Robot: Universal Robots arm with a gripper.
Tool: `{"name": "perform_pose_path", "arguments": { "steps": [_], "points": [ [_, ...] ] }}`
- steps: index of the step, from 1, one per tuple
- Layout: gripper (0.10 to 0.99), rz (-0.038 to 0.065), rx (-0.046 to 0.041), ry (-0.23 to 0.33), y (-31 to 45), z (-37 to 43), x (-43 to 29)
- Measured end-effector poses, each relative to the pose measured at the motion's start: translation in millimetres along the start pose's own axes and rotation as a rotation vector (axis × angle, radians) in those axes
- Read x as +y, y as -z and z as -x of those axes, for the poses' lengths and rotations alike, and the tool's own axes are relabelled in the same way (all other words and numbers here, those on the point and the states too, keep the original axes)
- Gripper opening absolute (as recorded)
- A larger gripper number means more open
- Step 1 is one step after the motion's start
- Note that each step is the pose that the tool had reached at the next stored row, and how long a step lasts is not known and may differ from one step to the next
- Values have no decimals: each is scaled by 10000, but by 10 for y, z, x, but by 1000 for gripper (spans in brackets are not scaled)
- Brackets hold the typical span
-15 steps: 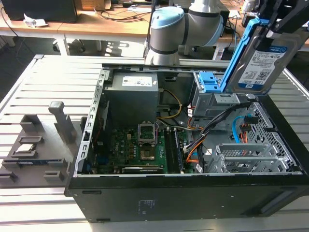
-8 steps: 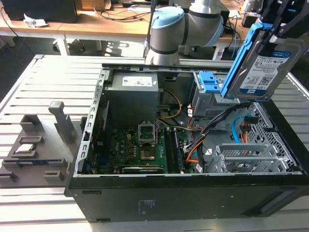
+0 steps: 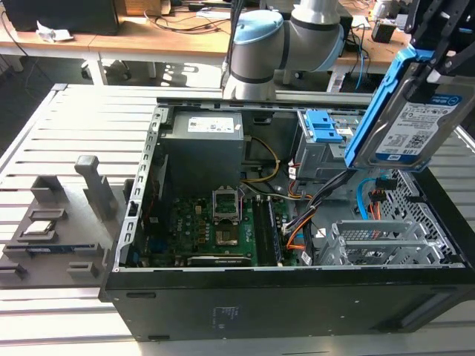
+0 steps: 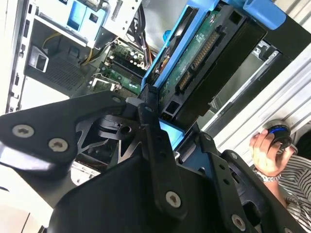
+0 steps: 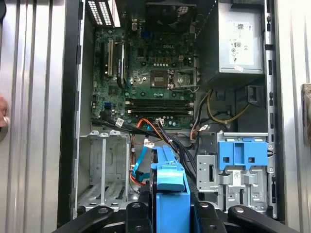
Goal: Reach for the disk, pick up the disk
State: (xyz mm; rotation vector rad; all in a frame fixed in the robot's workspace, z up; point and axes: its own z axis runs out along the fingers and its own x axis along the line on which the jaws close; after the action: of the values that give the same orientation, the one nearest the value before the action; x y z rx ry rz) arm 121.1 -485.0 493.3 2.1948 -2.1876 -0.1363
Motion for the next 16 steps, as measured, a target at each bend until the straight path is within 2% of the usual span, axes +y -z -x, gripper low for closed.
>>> {"name": "perform_pose_path", "arguments": {
  "steps": [16],
  "points": [
    [369, 0, 0, -1, 10, -586, 48]
  ]
}}
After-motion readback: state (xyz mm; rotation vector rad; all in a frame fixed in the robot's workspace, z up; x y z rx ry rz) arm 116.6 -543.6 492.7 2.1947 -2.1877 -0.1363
